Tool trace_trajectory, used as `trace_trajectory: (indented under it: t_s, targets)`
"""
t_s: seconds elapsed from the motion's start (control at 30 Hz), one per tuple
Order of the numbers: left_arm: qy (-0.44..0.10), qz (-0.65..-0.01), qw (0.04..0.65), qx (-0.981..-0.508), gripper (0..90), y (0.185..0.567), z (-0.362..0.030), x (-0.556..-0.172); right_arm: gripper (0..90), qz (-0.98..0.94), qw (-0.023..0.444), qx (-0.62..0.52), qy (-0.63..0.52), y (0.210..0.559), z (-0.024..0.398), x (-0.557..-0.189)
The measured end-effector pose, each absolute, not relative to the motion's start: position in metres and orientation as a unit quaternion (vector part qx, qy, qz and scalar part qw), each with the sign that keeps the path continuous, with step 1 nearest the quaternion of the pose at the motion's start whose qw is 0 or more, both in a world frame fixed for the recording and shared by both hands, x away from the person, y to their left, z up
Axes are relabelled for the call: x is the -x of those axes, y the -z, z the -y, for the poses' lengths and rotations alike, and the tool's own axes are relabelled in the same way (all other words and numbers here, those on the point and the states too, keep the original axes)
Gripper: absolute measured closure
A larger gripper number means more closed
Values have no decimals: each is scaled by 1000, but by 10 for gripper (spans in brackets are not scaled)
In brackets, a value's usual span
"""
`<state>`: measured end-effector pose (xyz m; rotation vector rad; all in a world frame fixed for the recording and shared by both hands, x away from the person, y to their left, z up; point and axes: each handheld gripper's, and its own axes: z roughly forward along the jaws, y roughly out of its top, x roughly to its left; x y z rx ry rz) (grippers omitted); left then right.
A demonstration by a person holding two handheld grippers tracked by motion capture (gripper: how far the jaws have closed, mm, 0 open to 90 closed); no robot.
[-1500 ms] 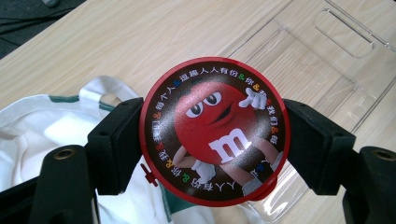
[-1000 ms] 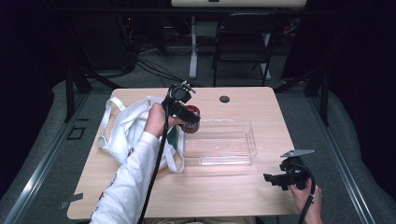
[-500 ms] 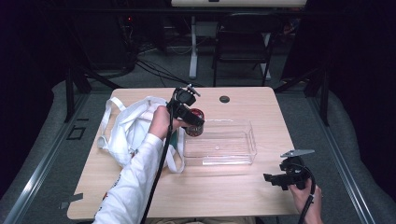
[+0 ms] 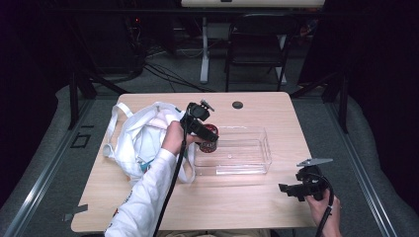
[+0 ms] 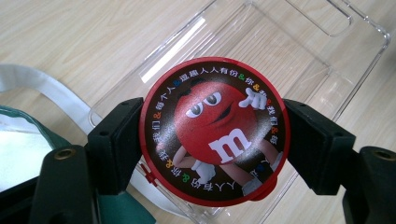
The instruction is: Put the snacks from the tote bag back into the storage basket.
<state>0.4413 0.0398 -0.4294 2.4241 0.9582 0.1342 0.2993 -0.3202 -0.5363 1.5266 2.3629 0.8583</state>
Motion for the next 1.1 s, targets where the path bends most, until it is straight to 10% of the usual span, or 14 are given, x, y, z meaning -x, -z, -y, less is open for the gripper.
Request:
trace_trajectory:
  t_s: [1.1]
  targets:
    - [-16,-366,234,-901,258,486,-38,-431,156,-799,100,-516,-291,536,319,-299]
